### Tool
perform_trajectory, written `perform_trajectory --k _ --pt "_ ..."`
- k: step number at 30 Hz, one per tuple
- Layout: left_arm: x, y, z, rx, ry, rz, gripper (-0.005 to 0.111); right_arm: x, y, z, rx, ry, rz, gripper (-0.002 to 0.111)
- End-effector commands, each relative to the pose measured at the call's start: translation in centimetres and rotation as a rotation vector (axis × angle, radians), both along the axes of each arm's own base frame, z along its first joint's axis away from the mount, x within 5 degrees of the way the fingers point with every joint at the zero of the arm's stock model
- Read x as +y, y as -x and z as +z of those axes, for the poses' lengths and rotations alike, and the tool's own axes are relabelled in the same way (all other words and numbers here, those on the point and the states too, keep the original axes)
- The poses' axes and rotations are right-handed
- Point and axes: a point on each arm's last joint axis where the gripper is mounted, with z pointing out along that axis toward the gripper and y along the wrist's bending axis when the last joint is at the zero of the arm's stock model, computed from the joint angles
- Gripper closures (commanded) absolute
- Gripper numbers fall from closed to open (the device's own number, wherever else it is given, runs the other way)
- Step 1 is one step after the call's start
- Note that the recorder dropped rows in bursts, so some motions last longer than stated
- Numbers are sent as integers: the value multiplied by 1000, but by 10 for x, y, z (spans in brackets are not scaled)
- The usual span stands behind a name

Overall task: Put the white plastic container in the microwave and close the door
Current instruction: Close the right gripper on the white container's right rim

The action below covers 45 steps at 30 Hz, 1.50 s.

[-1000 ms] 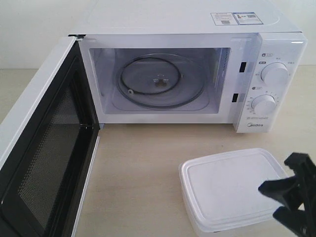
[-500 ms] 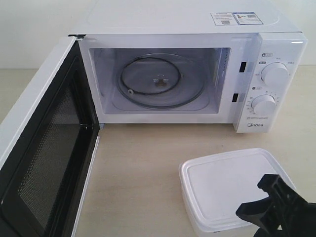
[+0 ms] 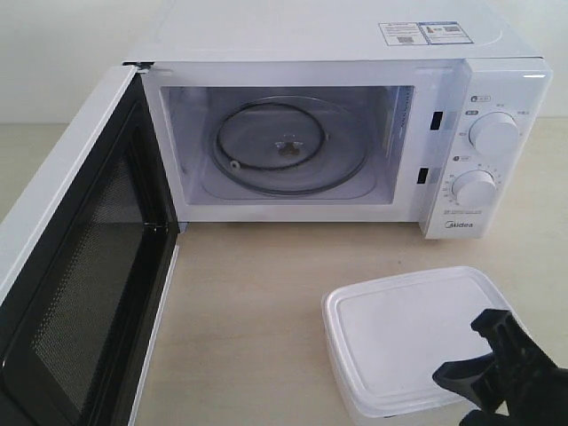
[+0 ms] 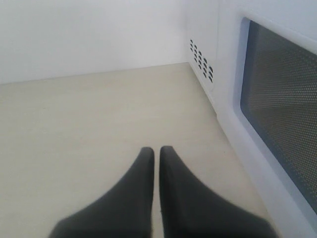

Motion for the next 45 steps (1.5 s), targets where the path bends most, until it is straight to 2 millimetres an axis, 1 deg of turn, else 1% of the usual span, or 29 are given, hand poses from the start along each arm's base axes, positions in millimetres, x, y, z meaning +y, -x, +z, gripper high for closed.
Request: perform_trajectory --k 1,6,12,19,22,33,45 --pt "0 0 -1 0 12 3 102 -8 4 -8 4 8 -46 60" --pt "0 0 -1 0 12 3 102 -10 1 -8 -28 5 -76 60" --pt "0 0 -1 0 12 3 102 -11 1 -8 -21 -11 -104 60" --pt "0 0 -1 0 12 3 102 -10 -4 -18 32 18 -167 60" --pt "0 0 -1 0 12 3 102 -9 -6 -19 33 28 -177 60" --pt "0 0 -1 0 12 3 102 2 -19 -4 -33 -16 -177 60" --pt "0 0 -1 0 12 3 102 2 -17 -5 -6 -12 -162 60"
